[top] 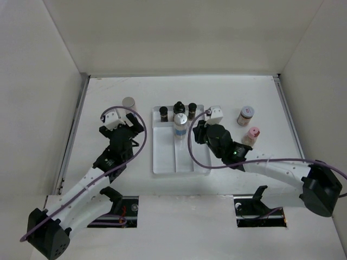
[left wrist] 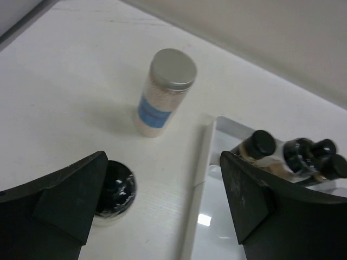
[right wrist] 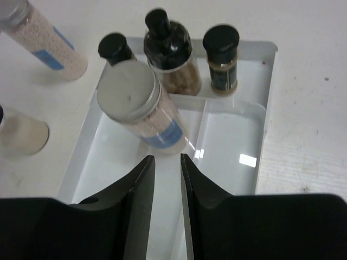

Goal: Organize the condiment bottles

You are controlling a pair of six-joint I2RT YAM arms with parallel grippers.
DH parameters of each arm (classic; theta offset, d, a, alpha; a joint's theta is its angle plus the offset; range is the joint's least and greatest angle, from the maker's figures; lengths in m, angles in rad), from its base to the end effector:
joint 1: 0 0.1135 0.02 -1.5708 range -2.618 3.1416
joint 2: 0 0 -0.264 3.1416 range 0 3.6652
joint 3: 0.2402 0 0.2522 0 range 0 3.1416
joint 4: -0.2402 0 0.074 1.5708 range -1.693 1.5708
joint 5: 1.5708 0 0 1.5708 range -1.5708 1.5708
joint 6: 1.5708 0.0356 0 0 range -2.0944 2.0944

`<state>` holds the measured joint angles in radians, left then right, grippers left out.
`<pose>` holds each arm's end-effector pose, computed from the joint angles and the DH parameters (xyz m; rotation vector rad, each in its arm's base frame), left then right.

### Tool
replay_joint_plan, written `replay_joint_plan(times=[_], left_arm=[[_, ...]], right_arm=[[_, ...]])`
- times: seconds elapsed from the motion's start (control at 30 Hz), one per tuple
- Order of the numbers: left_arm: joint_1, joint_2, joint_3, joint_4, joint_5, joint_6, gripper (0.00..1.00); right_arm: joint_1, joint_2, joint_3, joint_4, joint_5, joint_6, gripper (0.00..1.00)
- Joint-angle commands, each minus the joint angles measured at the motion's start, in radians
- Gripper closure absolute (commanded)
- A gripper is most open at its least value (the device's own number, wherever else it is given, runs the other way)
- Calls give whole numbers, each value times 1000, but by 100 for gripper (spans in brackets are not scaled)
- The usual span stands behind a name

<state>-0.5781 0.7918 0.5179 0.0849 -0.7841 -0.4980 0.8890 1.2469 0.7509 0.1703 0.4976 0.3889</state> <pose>0.1679 -0.0795 0.2742 -0.4866 1.6345 -0.1109 0.1895 0.2065 0.2663 -0.1306 1.8718 0.4137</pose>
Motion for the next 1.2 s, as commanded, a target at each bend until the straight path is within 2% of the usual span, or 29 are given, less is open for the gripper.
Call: replay_joint_plan(times=[0.0,0.07,0.13,0.23,0.27,0.4,0.53,0.67,0.77,0.87,1.03,1.17], left_arm=[[60,-2,48,-178,-15,-20,16],[99,21,54,-214,8,-22,16],[137,50,57,-221,43,-22,16],[188,122,59,-212,104,-28,17],[192,142,60,-208,123,-33,17],[191,198,42,-152,138,-33,18],[206,236,41,-140,135,-34,23],[205,260,36,-125,128,-34,35],[192,241,24,-126,109,-34,54],[169,178,37,-166,85,-27,64],[58,60,122,-272,71,-11,68],[-99,76,198,-320,111,19,68]], right_arm=[[26,-78,-65,123,-31,50,69],[27,-98,-97,144,-44,57,64],[27,-101,-122,185,-62,56,53],[29,-110,-154,230,-83,61,28],[29,-112,-165,242,-88,61,26],[29,-115,-183,251,-103,62,24],[24,-101,-185,252,-105,67,23],[20,-90,-188,256,-103,67,21],[6,-92,-189,247,-96,70,21],[-11,-104,-203,258,-91,77,20],[-31,-102,-212,261,-88,94,19],[-68,-104,-229,278,-73,113,19]])
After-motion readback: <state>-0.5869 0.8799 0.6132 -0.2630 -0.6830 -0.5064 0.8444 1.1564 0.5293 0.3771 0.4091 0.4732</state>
